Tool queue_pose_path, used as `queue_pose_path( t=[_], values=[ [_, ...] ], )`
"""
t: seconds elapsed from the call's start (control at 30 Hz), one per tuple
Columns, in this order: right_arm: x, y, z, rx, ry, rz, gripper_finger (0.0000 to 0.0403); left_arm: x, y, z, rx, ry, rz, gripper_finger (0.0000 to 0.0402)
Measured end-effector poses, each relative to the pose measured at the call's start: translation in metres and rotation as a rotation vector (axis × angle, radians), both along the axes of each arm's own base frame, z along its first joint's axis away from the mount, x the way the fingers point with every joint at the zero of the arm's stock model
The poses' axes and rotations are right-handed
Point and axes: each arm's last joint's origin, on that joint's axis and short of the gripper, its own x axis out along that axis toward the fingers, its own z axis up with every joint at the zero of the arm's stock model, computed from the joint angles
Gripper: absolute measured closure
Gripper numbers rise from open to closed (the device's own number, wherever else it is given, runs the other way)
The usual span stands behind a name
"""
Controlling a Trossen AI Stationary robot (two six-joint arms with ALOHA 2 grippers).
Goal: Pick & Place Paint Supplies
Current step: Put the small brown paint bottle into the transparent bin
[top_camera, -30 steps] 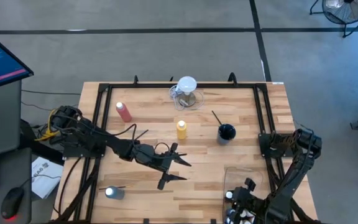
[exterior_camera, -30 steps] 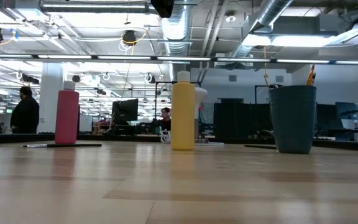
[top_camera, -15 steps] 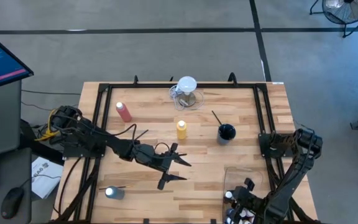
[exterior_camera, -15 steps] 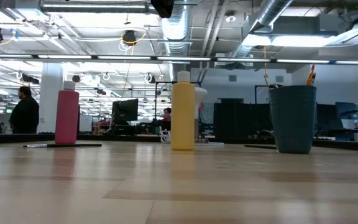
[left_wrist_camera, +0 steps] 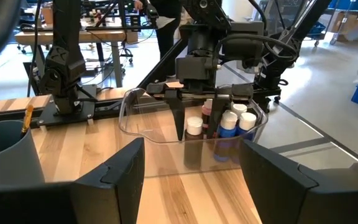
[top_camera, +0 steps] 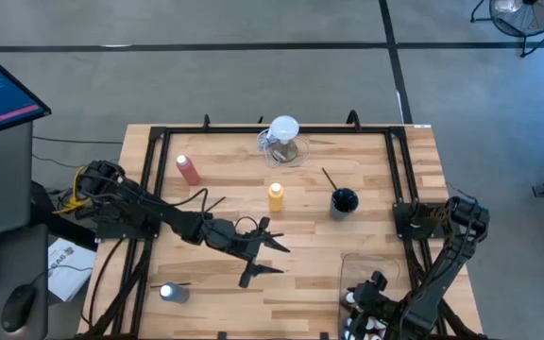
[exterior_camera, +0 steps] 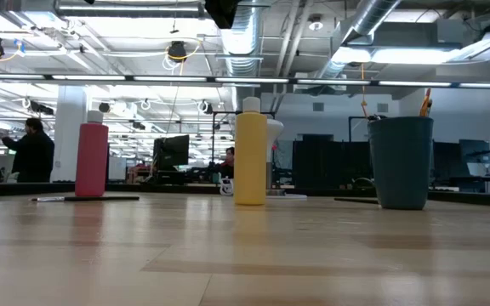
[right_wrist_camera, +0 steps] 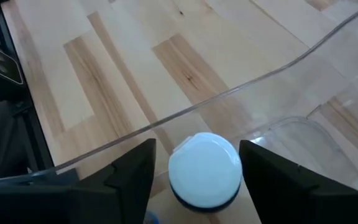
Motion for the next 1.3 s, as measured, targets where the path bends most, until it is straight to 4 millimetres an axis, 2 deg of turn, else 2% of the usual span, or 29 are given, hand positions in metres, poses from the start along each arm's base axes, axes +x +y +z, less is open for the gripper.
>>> queue_pose_path(
  t=[0.17,0.27,0.5,0.67,0.77,0.83,1.0,1.03,1.17,1.3],
  values=[
    [0.000,0.001,0.002,0.000,-0.004,0.000,0.0178,0.000,0.000,0.000,-0.002,-0.002,0.000,0.0183],
    [0.002,0.003,0.011,-0.012,-0.001,0.002,0.0178,0.000,0.000,0.000,-0.003,-0.002,0.000,0.0183],
    [0.004,0.006,0.047,-0.086,0.032,-0.002,0.0177,0.000,0.000,0.000,-0.003,-0.002,0.000,0.0183],
    [0.011,-0.004,0.077,-0.141,0.069,-0.080,0.0183,0.000,0.000,0.000,-0.003,-0.002,0.000,0.0183],
    [0.019,-0.019,0.088,-0.126,0.228,-0.185,0.0209,0.000,0.000,0.000,-0.003,-0.002,0.000,0.0183],
    [0.027,-0.029,0.092,-0.105,0.367,-0.228,0.0240,0.000,0.000,0.000,-0.003,-0.002,0.000,0.0183],
    [0.054,-0.043,0.095,-0.061,0.520,-0.131,0.0370,0.000,0.000,0.000,-0.006,-0.001,0.001,0.0183],
    [0.058,-0.046,0.095,-0.056,0.537,-0.101,0.0386,0.000,0.000,0.000,-0.006,-0.001,0.001,0.0183],
    [0.068,-0.054,0.094,-0.024,0.615,-0.065,0.0394,0.000,0.000,0.000,-0.006,-0.001,-0.001,0.0183],
    [0.068,-0.053,0.094,-0.016,0.620,-0.046,0.0399,0.000,-0.001,0.000,-0.006,0.001,-0.002,0.0183]
  ],
)
